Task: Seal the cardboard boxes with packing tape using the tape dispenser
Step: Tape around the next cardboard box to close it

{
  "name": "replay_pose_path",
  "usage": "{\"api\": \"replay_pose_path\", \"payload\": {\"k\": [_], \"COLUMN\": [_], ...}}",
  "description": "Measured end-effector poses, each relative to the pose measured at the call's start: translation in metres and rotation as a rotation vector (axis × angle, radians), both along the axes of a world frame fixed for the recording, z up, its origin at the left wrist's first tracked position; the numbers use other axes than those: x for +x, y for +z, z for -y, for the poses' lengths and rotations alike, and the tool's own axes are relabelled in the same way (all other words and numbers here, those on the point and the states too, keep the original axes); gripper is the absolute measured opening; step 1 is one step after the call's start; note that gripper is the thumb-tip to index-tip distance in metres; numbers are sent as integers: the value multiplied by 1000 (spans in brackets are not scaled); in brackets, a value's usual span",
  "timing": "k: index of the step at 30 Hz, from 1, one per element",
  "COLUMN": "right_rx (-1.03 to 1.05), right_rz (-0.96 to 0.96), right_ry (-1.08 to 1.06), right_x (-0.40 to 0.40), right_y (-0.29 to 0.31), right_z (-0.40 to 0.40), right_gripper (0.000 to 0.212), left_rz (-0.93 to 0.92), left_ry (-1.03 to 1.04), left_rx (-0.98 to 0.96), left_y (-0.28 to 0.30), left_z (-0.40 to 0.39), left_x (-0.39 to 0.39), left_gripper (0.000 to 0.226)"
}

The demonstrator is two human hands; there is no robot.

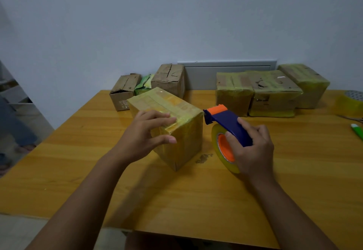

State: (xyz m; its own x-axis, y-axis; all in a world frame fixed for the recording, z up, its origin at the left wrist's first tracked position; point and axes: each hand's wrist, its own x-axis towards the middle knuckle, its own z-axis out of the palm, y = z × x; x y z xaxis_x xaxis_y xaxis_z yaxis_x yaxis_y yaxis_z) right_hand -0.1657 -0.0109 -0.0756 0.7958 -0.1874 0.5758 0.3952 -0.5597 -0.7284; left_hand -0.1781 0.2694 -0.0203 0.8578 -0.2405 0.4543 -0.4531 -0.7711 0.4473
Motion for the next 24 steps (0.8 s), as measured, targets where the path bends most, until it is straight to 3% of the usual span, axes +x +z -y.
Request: {"api": "replay_pose_path", "payload": {"k": [5, 9, 12, 15, 18, 24], "right_rx": [-1, 7, -1, 3, -10, -21], "right_rz": [15, 20, 28, 28, 38, 42], "right_ry": [14, 26, 26, 21, 11, 10], "right_x": [1, 0, 1, 1, 0, -2], "right_y": [-1, 0, -1, -1, -1, -3], "right_z": [0, 0, 0, 0, 0, 1], "right_gripper": [60, 63, 62, 61, 61, 58], "left_rz": [22, -153, -146, -45, 4, -99], "left_ry": [-23, -11, 165, 368, 534, 580], "left_rx": [-16, 15, 152, 405, 532, 612], "left_y": [0, 14, 26, 30, 33, 31], "left_z": [0, 0, 26, 70, 93, 108], "left_x": [3, -2, -7, 0, 16, 38], "left_gripper": [61, 64, 60, 59, 68, 64]}}
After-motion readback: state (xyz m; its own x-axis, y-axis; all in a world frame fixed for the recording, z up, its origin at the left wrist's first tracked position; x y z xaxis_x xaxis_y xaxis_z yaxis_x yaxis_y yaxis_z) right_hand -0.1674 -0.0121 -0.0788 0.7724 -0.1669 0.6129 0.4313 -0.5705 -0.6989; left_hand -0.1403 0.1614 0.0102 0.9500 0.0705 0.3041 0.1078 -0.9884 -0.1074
